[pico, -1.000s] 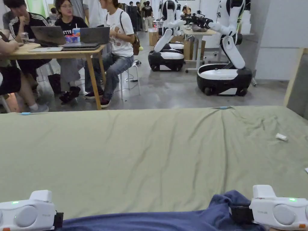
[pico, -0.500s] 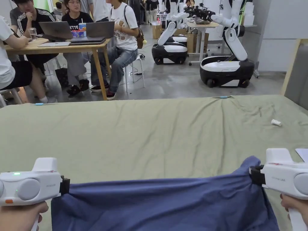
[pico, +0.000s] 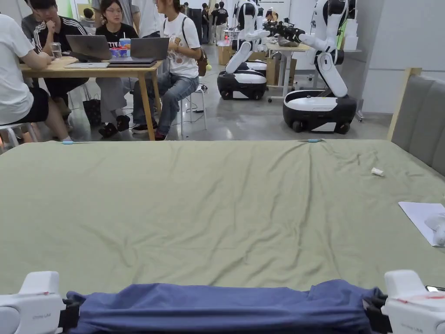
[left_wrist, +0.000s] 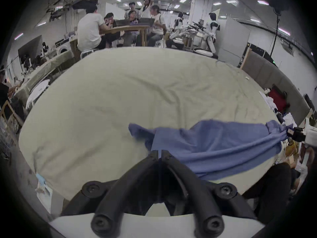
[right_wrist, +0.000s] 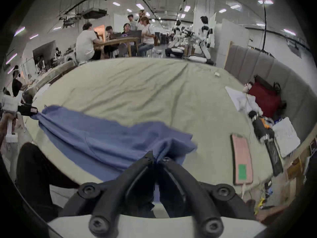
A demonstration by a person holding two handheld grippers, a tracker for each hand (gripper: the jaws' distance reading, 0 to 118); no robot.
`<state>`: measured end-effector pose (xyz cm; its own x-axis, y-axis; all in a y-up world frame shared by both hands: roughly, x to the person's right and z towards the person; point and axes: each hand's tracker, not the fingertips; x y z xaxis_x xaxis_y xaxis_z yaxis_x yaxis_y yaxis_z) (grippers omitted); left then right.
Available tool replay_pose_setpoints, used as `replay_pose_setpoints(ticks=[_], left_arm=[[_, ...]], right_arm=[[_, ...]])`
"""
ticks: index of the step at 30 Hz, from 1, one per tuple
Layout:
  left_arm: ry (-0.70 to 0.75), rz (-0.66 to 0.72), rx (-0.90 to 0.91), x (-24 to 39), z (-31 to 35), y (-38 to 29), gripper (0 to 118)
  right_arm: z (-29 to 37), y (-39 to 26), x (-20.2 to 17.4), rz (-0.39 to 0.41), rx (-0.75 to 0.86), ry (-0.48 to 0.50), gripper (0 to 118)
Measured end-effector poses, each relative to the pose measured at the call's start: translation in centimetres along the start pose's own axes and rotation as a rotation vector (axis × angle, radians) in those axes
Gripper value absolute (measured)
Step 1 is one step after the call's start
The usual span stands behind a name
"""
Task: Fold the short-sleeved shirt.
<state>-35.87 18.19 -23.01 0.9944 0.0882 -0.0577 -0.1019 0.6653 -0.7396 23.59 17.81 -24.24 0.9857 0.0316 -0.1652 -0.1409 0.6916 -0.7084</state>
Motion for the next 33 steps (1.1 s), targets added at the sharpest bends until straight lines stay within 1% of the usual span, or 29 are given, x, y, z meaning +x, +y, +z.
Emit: replay_pose_setpoints(ticks=[3,4,5,6,7,8,9,10,13,15,17,18,19,20,21,22,23,24,26,28,30,31,33], left_arm=[[0.012,-0.007,-0.001,0.3,-0.1,-0.6,1],[0.025,-0.010,0.020,0.8,0.3,-0.3,7],[0.052,-0.017,0.035,1.0,0.6,0.1,23],[0.111,-0.047,0.057,1.6,1.2,0.6,62],[0.152,-0.096,0.098,2.4,1.8,1.3,87],[0.157,-0.123,0.152,3.4,2.8,2.0,104],[0.161,-0.130,0.217,4.3,3.7,3.0,107],[0.151,-0.118,0.287,5.4,4.4,4.3,107],[0.120,-0.092,0.408,9.3,5.3,7.9,108],[0.102,-0.089,0.467,11.8,5.1,9.7,108],[0.067,-0.072,0.510,14.1,4.8,10.8,106],[0.074,-0.078,0.526,15.2,4.6,11.1,101],[0.084,-0.094,0.540,15.9,4.5,11.2,91],[0.106,-0.126,0.575,16.2,4.2,11.2,76],[0.122,-0.141,0.594,16.7,4.1,11.2,38],[0.117,-0.141,0.585,16.9,4.0,11.2,13],[0.110,-0.134,0.581,16.8,3.9,11.3,0],[0.102,-0.123,0.577,16.5,3.7,11.4,0],[0.102,-0.119,0.572,15.8,3.6,11.4,0],[0.098,-0.150,0.543,14.9,3.4,11.3,0],[0.128,-0.177,0.529,13.1,3.0,10.6,0],[0.133,-0.157,0.508,11.4,2.7,10.1,0],[0.121,-0.050,0.420,8.1,2.2,8.8,0]], right_arm=[[-1.0,-0.8,-0.6,-0.006,-0.035,-0.019,4],[-1.1,-0.9,-0.5,-0.011,-0.034,-0.012,5],[-0.9,-0.6,-0.5,-0.009,-0.028,-0.009,14],[-0.7,0.1,-0.8,-0.002,-0.021,-0.015,45],[0.1,1.1,-1.1,0.013,0.012,-0.040,75],[0.7,2.1,-1.4,0.026,0.054,-0.035,94],[1.7,3.5,-1.9,0.028,0.120,-0.021,105],[3.1,5.3,-3.1,0.026,0.180,-0.015,106],[4.5,10.1,-6.0,0.008,0.315,-0.022,107],[4.6,12.5,-8.0,0.002,0.396,-0.045,109],[4.4,14.2,-9.7,-0.033,0.455,-0.080,108],[4.1,14.8,-10.4,-0.058,0.474,-0.071,101],[4.0,15.0,-10.8,-0.071,0.491,-0.062,86],[3.9,15.2,-11.2,-0.080,0.511,-0.037,63],[3.8,15.2,-11.5,-0.081,0.515,-0.043,23],[3.9,15.2,-11.8,-0.072,0.517,-0.053,5],[3.8,15.2,-12.1,-0.057,0.530,-0.085,3],[3.9,14.9,-12.2,-0.046,0.554,-0.106,1],[3.6,14.8,-12.2,-0.036,0.559,-0.085,0],[3.5,14.8,-12.3,-0.022,0.551,-0.081,0],[2.9,14.5,-12.3,-0.004,0.552,-0.077,0],[2.9,14.4,-12.5,0.006,0.553,-0.079,0],[2.5,14.2,-12.7,0.014,0.549,-0.068,0]])
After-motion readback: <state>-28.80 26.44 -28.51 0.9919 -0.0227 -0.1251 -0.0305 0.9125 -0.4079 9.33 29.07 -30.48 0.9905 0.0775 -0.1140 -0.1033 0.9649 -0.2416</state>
